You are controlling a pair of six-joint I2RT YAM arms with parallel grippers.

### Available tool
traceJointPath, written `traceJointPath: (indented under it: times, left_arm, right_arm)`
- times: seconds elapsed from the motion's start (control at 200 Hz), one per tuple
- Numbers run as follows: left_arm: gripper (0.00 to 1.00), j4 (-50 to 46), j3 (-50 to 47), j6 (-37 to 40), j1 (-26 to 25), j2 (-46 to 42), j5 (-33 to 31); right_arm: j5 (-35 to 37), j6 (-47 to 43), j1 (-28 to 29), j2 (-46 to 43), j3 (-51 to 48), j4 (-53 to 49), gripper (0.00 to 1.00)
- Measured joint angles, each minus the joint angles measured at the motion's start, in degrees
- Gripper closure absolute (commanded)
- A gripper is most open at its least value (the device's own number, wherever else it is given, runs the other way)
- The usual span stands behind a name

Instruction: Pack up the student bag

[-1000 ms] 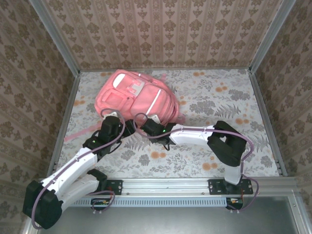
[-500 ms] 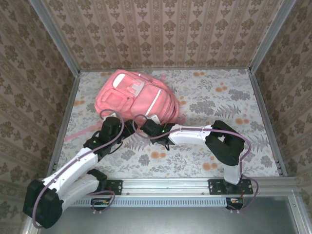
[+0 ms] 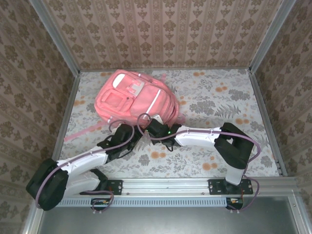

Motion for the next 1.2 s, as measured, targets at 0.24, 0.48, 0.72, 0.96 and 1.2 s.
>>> traceJointPath:
  times: [0.24,0.48,0.72,0.96,1.2]
  left_arm:
    - [0.42,8.87,2.51,-2.8,-0.68,11.87,-3.04]
    - [1.0,9.33,5.14,-3.39,-1.09,14.19,-4.96]
    - [1.0,-2.51,5.46,-2.69,-0.17,3.82,-7.69]
    - [1.0,-12.76,1.18,-2.69,2.14,-10.6,-8.22]
    - [1.0,-24.68,-4.07,-1.05,10.4,-29.16,-2.86]
  right_arm:
    - [-1.27,1.31,-0.11,-0.02,-0.92,0.52,1.0]
    - [-1.51,1.73,-0.57,-0.09,-1.53,0.92,1.0]
    - [-2.78,1.29,-2.23,-1.38,-2.4,2.47,1.0]
    - [-5.88,-1.77,-5.84,-2.62,-2.95,3.48,1.0]
    - [-11.93,-6.03,-8.2,-2.67,-2.93,4.13,1.0]
